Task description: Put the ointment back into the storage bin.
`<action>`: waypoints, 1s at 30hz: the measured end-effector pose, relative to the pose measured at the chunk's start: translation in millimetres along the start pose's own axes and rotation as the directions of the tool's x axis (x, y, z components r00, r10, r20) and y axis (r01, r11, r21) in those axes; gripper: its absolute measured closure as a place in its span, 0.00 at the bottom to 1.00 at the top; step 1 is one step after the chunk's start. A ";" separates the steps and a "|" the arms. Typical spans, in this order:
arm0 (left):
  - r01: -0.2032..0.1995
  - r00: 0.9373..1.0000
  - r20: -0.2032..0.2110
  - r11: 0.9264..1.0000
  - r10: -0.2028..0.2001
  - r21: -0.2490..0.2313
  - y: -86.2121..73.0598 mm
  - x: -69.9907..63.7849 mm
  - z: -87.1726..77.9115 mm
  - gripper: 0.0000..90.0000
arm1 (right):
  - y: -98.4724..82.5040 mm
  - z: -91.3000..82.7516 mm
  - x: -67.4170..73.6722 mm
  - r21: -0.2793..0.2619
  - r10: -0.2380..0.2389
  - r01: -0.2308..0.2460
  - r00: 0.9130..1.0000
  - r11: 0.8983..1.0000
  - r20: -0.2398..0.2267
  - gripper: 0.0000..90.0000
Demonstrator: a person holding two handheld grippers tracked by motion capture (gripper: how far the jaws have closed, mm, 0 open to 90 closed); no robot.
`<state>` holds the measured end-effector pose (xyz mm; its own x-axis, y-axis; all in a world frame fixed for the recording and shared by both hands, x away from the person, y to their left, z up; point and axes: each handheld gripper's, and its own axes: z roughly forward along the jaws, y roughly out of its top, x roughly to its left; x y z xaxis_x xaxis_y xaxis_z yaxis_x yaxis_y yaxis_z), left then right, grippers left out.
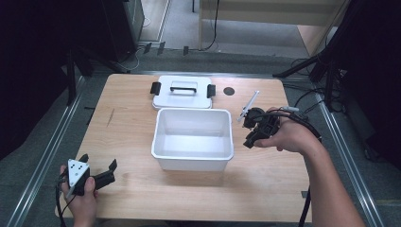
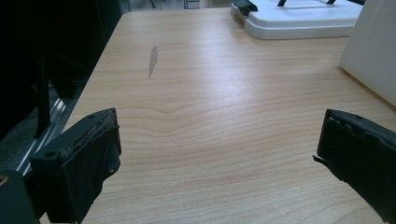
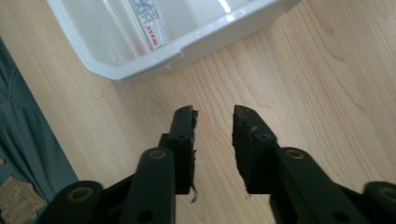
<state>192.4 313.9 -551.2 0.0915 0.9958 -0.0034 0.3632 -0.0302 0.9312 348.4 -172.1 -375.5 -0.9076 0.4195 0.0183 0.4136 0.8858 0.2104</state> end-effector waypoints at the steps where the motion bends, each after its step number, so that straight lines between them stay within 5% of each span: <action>1: 0.000 1.000 0.000 1.000 0.000 0.000 0.0 0.0 0.0 0.00 | -2.1 1.0 -0.9 -0.006 0.012 -0.012 1.000 1.000 0.000 0.73; 6: -0.003 1.000 0.000 1.000 0.003 0.001 0.0 -0.1 -0.1 0.00 | -16.1 7.6 -6.5 -0.049 0.082 -0.081 0.996 0.996 0.029 0.50; 11: -0.003 1.000 0.001 1.000 0.003 0.003 0.0 -0.3 -0.2 0.00 | -29.4 12.0 -9.4 -0.110 0.143 -0.139 0.989 0.984 0.031 0.45; 19: -0.003 1.000 0.000 1.000 0.003 0.002 0.0 -0.5 -0.3 0.00 | -51.9 20.5 -13.1 -0.247 0.246 -0.220 0.966 0.944 0.081 0.29; 26: -0.003 1.000 -0.001 1.000 0.003 0.002 0.0 -0.6 -0.3 0.00 | -73.6 31.1 -16.9 -0.347 0.350 -0.292 0.930 0.891 0.116 0.11; 30: -0.003 1.000 -0.001 1.000 0.003 0.001 0.0 -0.6 -0.3 0.00 | -86.4 36.9 -18.7 -0.436 0.412 -0.321 0.902 0.841 0.131 0.00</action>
<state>192.1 313.3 -551.2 0.0915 0.9958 0.0001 0.3636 -0.0335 0.9309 332.3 -249.2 -430.1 -0.6386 0.7691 -0.0247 0.6078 0.5238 0.5969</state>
